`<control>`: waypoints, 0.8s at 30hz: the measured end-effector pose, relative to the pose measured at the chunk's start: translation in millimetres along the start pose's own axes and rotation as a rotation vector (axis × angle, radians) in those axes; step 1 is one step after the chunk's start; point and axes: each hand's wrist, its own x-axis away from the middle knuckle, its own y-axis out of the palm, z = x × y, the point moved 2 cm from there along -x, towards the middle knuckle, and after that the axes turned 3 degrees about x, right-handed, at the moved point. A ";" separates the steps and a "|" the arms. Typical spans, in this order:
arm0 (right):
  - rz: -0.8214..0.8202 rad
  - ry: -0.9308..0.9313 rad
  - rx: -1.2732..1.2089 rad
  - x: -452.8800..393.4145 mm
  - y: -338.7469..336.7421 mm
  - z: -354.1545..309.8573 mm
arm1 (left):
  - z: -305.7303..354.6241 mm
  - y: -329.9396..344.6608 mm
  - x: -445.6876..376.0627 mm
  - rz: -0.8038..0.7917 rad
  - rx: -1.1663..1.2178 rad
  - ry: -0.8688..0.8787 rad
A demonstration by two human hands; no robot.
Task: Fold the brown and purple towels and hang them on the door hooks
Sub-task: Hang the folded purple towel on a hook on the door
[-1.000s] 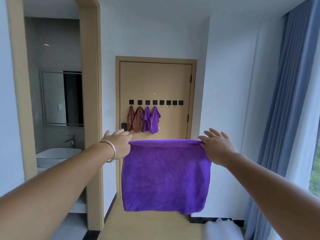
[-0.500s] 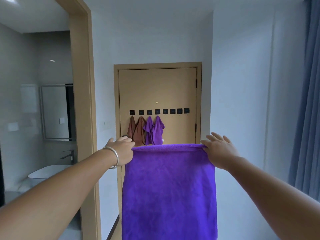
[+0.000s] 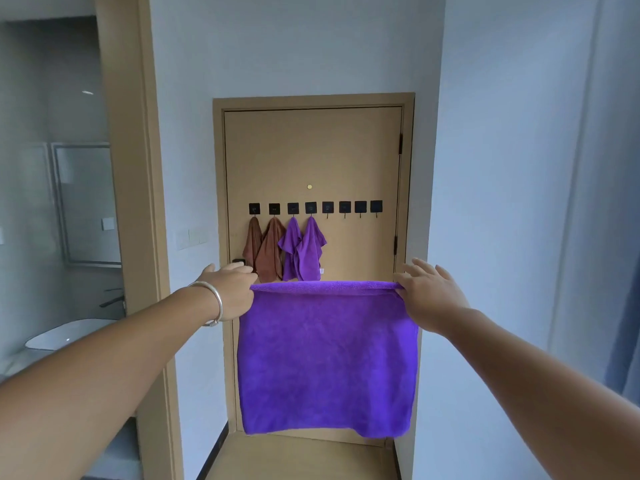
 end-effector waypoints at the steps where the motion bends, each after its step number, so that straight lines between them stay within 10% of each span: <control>1: 0.000 0.002 -0.001 -9.7 7.5 1.9 | -0.9 4.0 -11.4 0.006 -0.003 0.007; 24: -0.035 0.053 0.078 -298.3 173.2 21.1 | -79.8 125.0 -329.8 -0.025 0.050 0.049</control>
